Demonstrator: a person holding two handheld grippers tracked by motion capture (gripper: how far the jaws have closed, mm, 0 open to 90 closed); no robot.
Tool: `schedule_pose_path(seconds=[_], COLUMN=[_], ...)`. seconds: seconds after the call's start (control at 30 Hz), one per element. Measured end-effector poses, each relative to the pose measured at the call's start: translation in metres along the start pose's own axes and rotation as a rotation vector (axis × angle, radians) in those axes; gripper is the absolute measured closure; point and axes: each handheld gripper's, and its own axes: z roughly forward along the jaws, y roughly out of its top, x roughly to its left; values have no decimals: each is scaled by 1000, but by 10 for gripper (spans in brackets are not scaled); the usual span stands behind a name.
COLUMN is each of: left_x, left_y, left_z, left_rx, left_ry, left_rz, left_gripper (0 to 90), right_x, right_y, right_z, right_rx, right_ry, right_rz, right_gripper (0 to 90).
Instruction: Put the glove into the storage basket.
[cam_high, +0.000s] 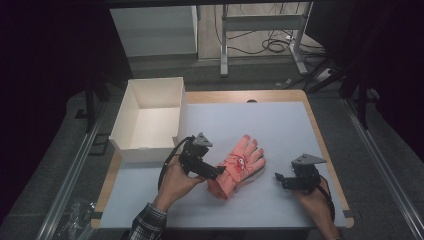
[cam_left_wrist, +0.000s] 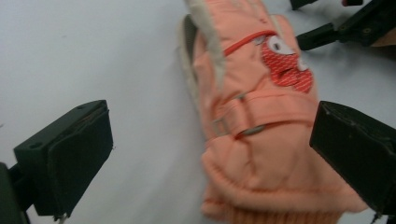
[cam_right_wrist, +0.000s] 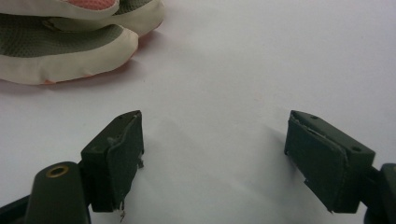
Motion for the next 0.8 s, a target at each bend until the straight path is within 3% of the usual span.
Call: schedule_pose_path(seconds=[0.47, 0.67, 0.77, 0.8], left_x=[-31, -36, -41, -42], left_y=[6, 2, -1, -3], left_z=[41, 53, 60, 61], left_rx=[67, 92, 153, 153], left_ry=[12, -21, 25, 18], left_rz=[55, 62, 118, 118], left_gripper=[0, 0, 0, 0], right_x=[0, 0, 0, 0], right_y=[0, 0, 0, 0], right_z=[0, 0, 0, 0], right_rx=[-3, -3, -3, -3], right_ry=[-2, -2, -1, -1], right_rz=[0, -1, -1, -1], right_gripper=[199, 199, 199, 199])
